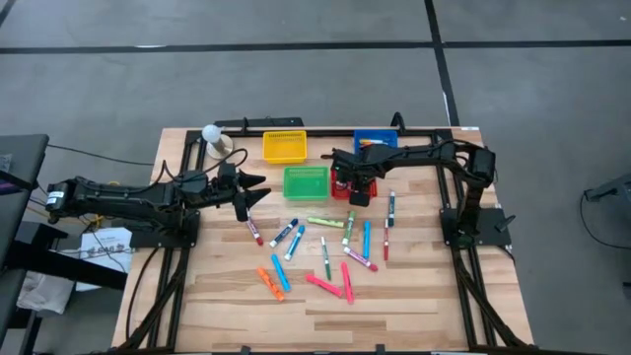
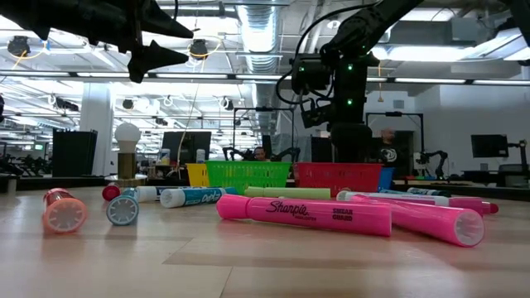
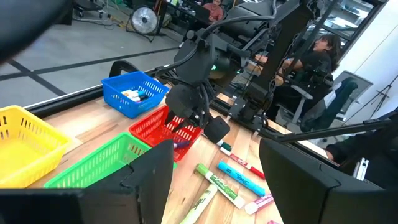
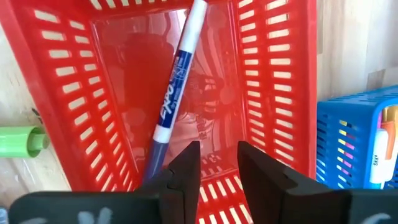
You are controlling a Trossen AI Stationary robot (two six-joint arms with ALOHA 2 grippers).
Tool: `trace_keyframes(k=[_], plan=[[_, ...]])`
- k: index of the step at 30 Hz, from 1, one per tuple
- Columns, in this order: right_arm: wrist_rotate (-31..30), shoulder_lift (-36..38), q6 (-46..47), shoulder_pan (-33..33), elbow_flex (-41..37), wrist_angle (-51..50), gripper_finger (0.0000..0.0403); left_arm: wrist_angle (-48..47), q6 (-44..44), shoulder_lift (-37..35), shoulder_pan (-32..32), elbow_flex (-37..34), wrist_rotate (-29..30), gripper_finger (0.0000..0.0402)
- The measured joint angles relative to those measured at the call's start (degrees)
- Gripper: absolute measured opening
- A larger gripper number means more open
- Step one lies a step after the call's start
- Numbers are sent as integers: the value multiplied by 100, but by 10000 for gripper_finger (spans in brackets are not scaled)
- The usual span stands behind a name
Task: Pick & Place Markers
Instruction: Put the small green marker into the red bin
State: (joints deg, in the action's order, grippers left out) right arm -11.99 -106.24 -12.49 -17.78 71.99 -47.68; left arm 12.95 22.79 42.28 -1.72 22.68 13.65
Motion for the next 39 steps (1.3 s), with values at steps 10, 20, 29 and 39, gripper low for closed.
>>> trace_keyframes(k=[10, 20, 29, 39], plan=[[-173, 639, 338, 145, 2, -155, 91, 3, 0, 0, 0, 0, -2, 236], [-1, 1900, 1424, 793, 7, -155, 91, 4, 0, 0, 0, 0, -2, 236], [336, 2089, 2234, 1968, 7, -179, 91, 4, 0, 0, 0, 0, -2, 236], [964, 2076, 3625, 2928, 7, -304, 91, 4, 17, 0, 0, 0, -4, 236]])
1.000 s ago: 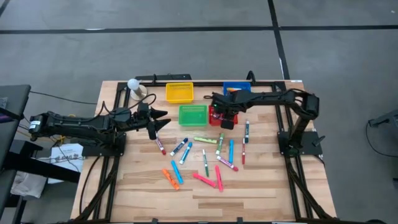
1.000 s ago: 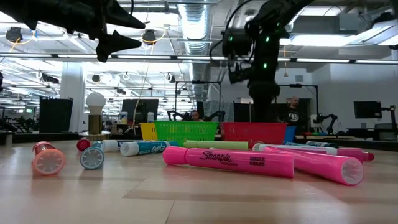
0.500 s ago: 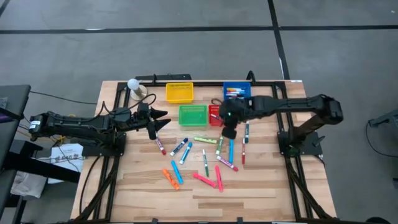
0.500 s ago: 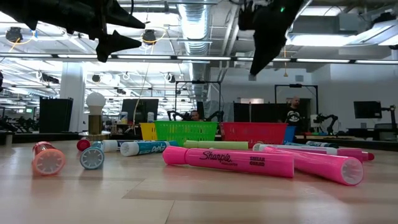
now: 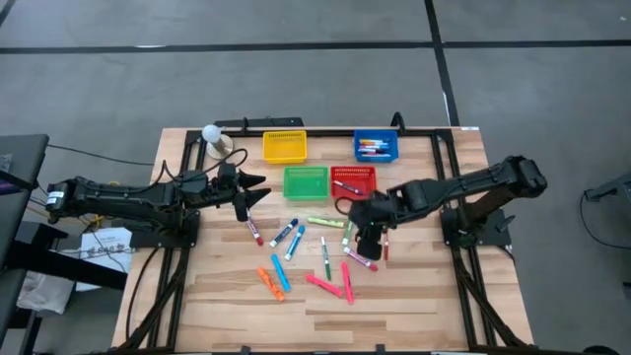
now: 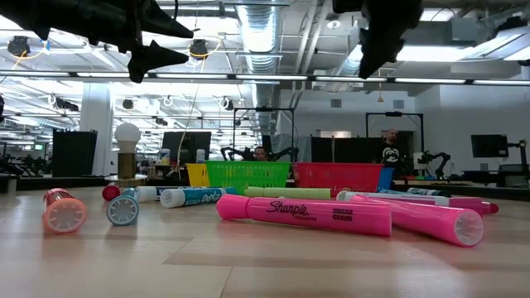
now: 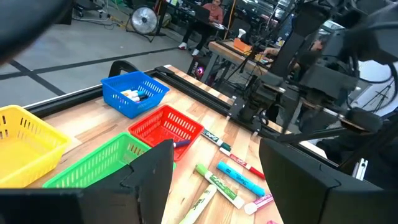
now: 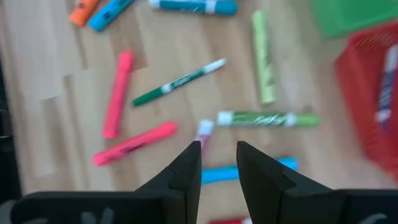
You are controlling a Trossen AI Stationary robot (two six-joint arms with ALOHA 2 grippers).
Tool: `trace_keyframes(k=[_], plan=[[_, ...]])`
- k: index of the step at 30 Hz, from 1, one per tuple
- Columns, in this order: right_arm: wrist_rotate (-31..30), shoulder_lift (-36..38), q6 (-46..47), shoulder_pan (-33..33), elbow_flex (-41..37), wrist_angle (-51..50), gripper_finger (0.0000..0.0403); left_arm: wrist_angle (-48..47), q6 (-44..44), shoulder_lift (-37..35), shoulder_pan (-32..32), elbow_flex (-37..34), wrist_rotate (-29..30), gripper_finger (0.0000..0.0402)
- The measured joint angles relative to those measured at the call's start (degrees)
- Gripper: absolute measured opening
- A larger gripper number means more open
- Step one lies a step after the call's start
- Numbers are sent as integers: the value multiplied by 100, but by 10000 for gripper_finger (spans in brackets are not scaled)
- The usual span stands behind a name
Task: Pick & Place Markers
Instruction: Put the small green marker into the red bin
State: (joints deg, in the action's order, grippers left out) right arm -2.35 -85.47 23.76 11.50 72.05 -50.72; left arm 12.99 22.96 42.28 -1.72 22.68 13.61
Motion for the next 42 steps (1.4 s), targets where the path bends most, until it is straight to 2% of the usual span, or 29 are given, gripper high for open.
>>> trace_keyframes(k=[7, 12, 21, 30, 42], plan=[[107, -4, 777, 357, 0, 167, 91, 0, 0, 0, 1, 0, -1, 236], [109, -7, 1192, 460, 0, 761, 91, 0, 0, 0, 2, 0, 0, 236], [171, -11, 1880, 234, 0, 1255, 91, -1, 0, 0, 2, 0, -13, 236], [367, -42, 2328, 147, 0, 1394, 92, -2, 0, 0, 2, 0, -304, 236], [695, -1294, 2661, -75, -2, 1664, 92, 39, 0, 0, 4, 0, -304, 236]])
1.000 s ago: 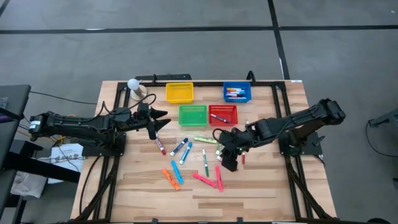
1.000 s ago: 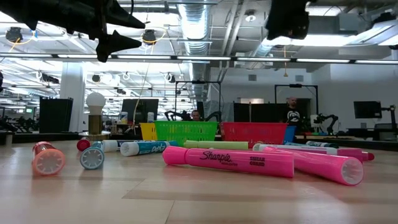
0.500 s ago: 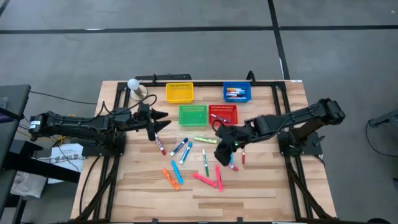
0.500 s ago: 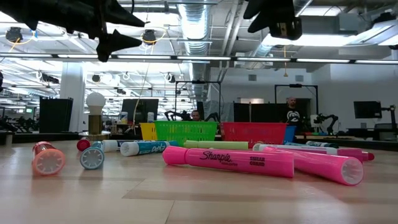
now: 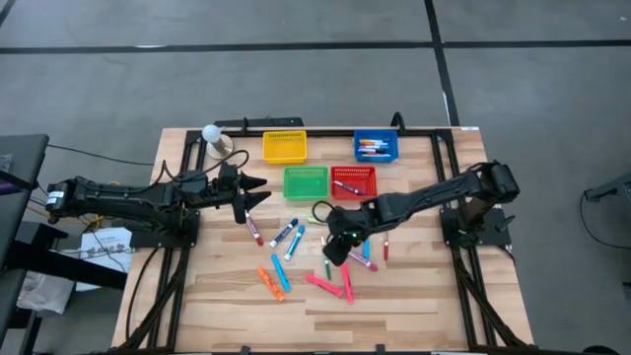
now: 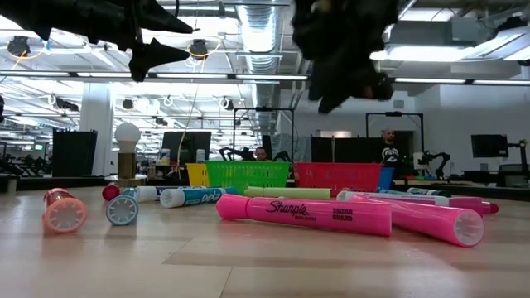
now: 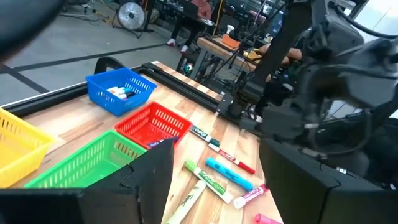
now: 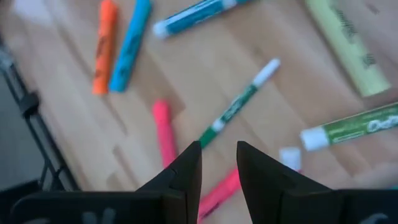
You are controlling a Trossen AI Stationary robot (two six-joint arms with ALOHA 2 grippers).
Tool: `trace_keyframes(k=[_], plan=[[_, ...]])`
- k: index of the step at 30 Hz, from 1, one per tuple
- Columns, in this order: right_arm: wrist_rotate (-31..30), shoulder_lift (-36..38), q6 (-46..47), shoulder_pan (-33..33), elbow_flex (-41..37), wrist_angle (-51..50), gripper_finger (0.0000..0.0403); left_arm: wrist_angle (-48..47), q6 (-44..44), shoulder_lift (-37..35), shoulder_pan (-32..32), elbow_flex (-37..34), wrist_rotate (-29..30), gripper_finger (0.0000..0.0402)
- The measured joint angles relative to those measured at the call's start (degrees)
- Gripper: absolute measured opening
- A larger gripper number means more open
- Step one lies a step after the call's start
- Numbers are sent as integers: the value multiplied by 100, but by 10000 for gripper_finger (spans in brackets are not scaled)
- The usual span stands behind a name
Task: Pick & Place Markers
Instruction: Put the small green marker into the red bin
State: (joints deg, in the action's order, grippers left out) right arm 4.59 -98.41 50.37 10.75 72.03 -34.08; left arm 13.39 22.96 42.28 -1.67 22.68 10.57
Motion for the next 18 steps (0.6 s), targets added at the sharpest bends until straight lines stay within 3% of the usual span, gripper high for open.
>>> trace_keyframes(k=[9, 14, 18], plan=[[588, -509, -88, -265, 2, 371, 102, 0, 0, 0, 2, -2, 2, 236], [687, -701, -212, -258, 0, 391, 152, -2, 0, 0, 2, -2, 3, 236], [308, -702, -88, -254, 0, 417, 200, -2, -6, 0, 2, -2, 5, 236]])
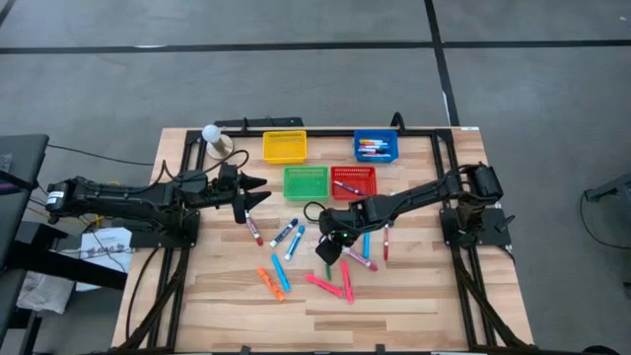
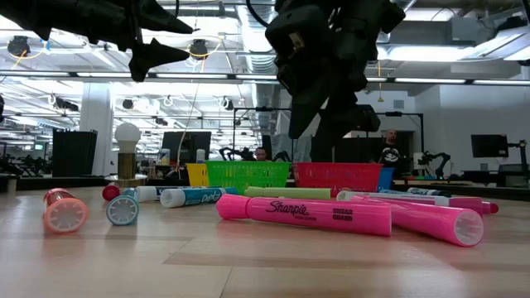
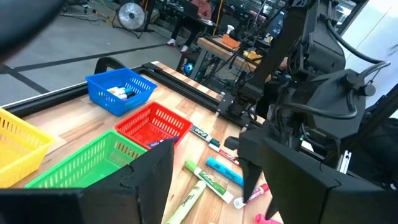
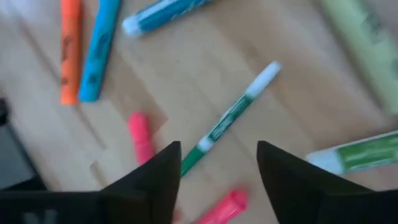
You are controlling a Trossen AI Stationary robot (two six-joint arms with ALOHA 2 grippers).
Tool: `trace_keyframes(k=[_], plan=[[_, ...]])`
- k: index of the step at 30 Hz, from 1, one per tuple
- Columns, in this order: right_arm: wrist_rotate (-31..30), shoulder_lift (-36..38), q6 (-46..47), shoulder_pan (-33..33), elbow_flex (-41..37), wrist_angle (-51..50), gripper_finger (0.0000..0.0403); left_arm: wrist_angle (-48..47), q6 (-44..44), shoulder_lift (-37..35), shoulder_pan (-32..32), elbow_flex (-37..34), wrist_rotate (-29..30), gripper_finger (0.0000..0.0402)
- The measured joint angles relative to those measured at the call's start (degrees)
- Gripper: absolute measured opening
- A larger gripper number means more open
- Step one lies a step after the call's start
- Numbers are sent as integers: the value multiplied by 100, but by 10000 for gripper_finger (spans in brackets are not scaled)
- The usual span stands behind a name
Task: Pick & Place Markers
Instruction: Put the small green marker into the red bin
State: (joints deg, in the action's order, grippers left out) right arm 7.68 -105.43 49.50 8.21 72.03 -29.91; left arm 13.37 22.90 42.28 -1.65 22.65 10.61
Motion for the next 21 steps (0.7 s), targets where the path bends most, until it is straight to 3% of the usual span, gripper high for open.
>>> trace_keyframes(k=[5, 21], plan=[[-201, -31, 24, -4, 0, 188, 231, 0, -13, 0, 0, 0, 2, 236], [-164, -300, 367, 47, 2, 282, 224, 17, -13, 2, -2, 0, 2, 236]])
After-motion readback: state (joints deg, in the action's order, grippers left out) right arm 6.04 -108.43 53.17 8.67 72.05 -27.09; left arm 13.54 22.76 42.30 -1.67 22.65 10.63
